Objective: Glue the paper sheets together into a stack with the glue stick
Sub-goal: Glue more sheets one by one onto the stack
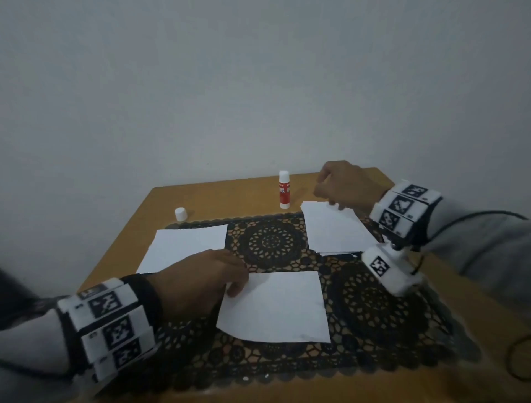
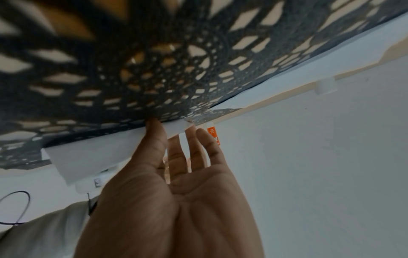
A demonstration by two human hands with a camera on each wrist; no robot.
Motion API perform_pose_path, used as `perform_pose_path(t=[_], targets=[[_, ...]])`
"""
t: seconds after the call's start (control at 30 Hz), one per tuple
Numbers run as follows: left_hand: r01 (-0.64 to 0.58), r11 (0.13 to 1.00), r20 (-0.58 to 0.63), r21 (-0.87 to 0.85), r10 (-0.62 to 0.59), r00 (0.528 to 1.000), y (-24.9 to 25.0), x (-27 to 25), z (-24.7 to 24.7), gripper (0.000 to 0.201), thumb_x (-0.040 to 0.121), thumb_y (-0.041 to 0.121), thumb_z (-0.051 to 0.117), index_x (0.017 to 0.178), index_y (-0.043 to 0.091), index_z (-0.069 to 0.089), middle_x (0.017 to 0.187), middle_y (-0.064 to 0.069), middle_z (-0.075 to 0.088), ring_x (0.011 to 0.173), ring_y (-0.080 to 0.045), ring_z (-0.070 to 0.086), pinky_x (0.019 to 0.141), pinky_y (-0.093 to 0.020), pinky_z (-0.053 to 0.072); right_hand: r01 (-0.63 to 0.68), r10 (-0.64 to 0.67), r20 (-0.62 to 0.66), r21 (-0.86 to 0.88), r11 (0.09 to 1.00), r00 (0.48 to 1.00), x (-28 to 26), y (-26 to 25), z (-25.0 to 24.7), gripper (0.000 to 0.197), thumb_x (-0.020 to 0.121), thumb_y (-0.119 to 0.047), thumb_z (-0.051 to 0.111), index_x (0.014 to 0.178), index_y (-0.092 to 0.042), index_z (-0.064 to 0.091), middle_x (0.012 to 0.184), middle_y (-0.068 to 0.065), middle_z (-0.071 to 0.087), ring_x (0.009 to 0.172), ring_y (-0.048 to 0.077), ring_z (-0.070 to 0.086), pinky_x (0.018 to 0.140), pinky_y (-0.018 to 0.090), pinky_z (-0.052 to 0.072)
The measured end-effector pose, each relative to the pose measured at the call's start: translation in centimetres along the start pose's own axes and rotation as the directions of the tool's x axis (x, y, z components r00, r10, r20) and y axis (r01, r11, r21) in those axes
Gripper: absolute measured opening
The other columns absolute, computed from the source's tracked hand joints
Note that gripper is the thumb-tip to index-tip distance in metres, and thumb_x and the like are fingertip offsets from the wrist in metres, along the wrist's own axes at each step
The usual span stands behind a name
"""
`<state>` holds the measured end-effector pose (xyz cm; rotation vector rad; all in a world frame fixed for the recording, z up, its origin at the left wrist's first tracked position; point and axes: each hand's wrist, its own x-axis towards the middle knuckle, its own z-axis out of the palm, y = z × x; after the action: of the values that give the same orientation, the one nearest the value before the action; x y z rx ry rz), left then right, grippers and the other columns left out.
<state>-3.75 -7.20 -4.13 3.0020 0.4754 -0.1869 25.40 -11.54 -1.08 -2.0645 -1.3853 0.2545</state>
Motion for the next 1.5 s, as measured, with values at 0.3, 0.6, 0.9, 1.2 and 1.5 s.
perform_pose_path(t=[0.3,0.6,0.9,1.2,1.5], targets=[[-0.061,0.997,0.005,-0.056,0.062,0.998,-1.1,-0.5,0.6,0.037,0.072,-0.001,0.052,0.096,0.027,0.061,0.127,0.01,0.055,0.117,-0.009,0.05,0.099,-0.028,0.044,-0.074,0.074,0.024,-0.011,0.997,0.997,5.4,-2.1,6.4,0.038,0.076,-0.025,0.077,0.105,-0.005,0.063,0.099,0.01,0.067,0.086,0.023,0.062,0.069,0.031,0.049],[-0.008,0.998,0.034,0.058,0.006,0.999,1.3,-1.3,1.0,0.046,0.09,0.016,0.046,0.134,0.029,0.046,0.137,0.009,0.047,0.12,-0.011,0.038,0.104,-0.031,0.037,0.005,-0.006,0.005,0.077,0.997,1.0,4.6,-2.8,5.9,0.026,0.077,-0.024,0.074,0.09,-0.002,0.067,0.09,0.016,0.068,0.082,0.029,0.066,0.077,0.042,0.055],[0.098,0.982,0.308,0.161,-0.144,0.941,5.7,-2.8,1.0,0.065,0.1,0.044,0.032,0.153,0.02,0.001,0.16,-0.012,0.0,0.146,-0.029,0.008,0.118,-0.043,0.02,0.129,-0.167,0.312,0.138,0.982,0.935,-1.6,-6.7,3.6,0.019,0.084,-0.025,0.073,0.08,-0.009,0.063,0.087,0.01,0.068,0.066,0.016,0.067,0.054,0.024,0.054],[0.161,0.979,0.326,0.123,-0.193,0.925,7.1,-3.6,1.0,0.073,0.097,0.057,0.026,0.152,0.021,-0.006,0.159,-0.008,-0.01,0.147,-0.027,-0.003,0.119,-0.044,0.018,0.391,-0.351,0.375,-0.033,0.92,0.858,-6.9,-8.7,5.6,0.023,0.088,-0.035,0.066,0.088,-0.014,0.075,0.088,-0.002,0.068,0.07,0.008,0.054,0.056,0.021,0.037],[0.163,0.979,0.341,0.119,-0.195,0.92,7.1,-3.1,0.5,0.072,0.096,0.058,0.025,0.152,0.021,-0.002,0.16,-0.008,-0.006,0.147,-0.028,0.009,0.118,-0.04,0.022,0.412,-0.385,0.389,0.017,0.911,0.837,-7.2,-8.7,8.0,0.016,0.086,-0.027,0.07,0.08,-0.012,0.07,0.078,-0.01,0.062,0.07,0.004,0.053,0.057,0.016,0.035]])
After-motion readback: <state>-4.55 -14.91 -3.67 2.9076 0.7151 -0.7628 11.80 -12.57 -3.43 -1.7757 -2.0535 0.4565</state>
